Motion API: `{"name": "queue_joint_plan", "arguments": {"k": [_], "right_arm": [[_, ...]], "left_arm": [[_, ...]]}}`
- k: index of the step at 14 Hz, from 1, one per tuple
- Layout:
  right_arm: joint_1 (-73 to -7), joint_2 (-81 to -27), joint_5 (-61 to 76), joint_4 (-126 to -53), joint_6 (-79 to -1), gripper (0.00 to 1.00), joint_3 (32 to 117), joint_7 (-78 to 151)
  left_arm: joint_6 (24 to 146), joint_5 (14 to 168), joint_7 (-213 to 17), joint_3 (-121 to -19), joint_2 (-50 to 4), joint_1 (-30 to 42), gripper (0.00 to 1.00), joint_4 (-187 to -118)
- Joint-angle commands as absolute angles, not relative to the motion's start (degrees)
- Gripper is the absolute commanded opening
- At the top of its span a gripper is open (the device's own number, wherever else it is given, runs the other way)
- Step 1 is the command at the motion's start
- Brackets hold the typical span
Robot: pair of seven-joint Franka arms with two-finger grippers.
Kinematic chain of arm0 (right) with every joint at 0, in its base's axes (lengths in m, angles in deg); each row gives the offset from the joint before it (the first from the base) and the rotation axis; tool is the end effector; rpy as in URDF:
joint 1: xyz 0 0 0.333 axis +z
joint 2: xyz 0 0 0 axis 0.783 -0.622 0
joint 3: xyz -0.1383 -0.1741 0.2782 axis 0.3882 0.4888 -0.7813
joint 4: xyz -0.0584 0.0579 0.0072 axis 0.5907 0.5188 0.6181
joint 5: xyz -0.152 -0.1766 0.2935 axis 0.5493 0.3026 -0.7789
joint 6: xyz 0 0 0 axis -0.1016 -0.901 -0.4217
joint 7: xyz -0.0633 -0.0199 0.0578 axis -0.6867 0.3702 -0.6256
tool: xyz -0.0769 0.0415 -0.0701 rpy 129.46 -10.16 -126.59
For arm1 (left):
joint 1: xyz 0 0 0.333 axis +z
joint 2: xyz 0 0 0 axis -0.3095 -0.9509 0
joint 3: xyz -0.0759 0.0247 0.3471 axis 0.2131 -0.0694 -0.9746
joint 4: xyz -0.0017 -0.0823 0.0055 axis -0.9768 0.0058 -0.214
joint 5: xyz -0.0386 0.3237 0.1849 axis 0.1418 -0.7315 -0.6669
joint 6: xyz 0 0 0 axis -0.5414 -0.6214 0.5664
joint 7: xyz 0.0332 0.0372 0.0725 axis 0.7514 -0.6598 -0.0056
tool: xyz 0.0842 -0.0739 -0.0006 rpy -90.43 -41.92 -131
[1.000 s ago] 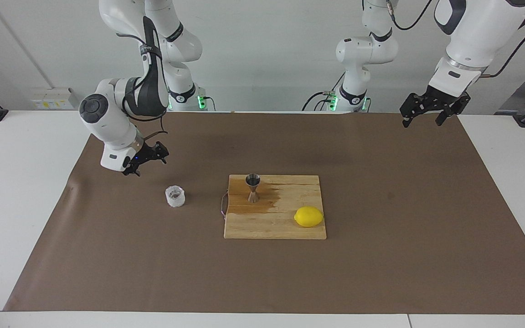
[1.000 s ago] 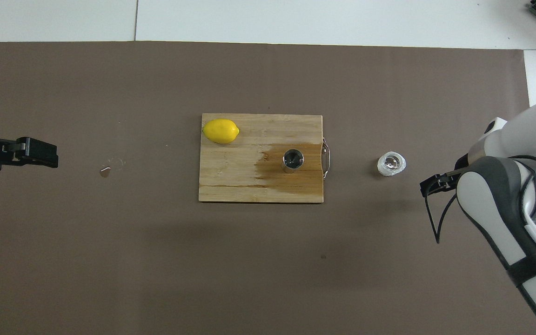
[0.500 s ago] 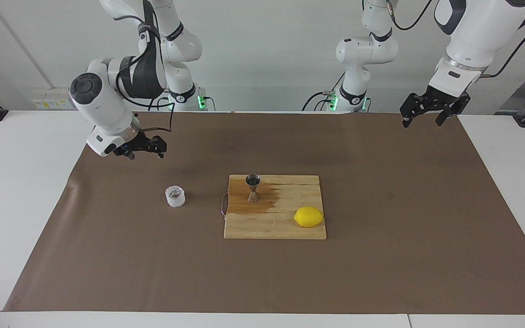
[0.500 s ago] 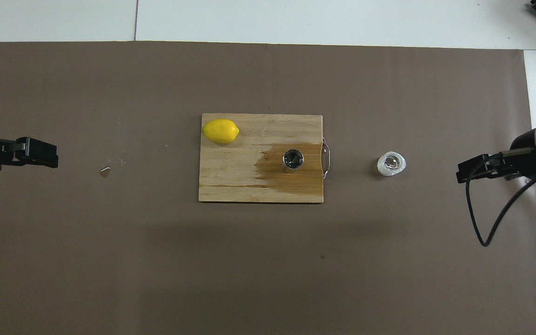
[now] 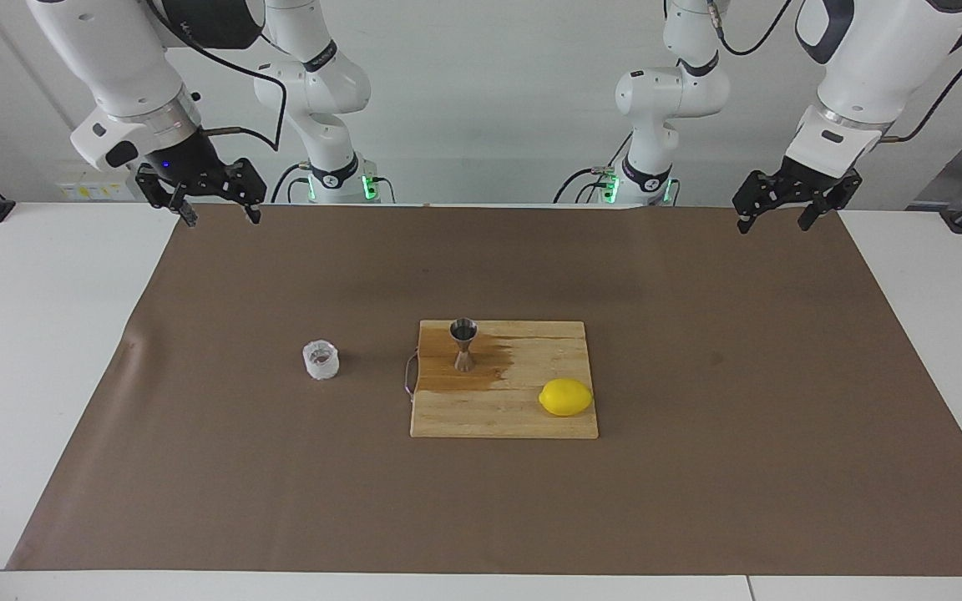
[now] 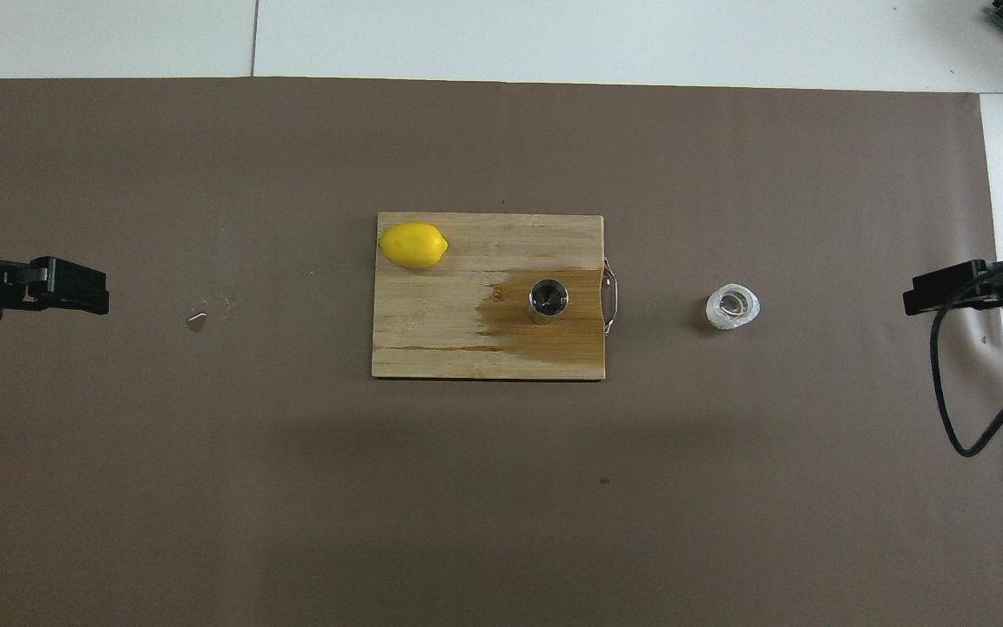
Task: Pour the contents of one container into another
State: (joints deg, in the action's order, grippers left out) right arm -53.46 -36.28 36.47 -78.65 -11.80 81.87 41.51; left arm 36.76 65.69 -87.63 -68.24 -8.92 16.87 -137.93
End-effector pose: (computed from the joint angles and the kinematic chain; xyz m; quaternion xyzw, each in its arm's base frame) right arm 0.5189 -0.0135 0.6577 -0.9998 -0.0077 0.0124 0.0138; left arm 0.5086 -0.0511 0.6582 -1.0000 0.0052 0.0035 0.0073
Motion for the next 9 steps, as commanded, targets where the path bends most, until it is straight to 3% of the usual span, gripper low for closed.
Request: {"name": "queue_joint_plan", "arguments": {"k": [1,9], "right_arm": [[-54.1,-36.2,37.5,-78.5,-12.0,1.00,81.5,43.2],[-54.1,-36.2,37.6,-78.6,-12.0,1.00,81.5,43.1]], "left_arm": [[36.5,66.3,-87.4,-68.4,-7.2,16.9,1.00,-139.5],[36.5,66.3,-87.4,-68.4,-7.2,16.9,1.00,-139.5]]}}
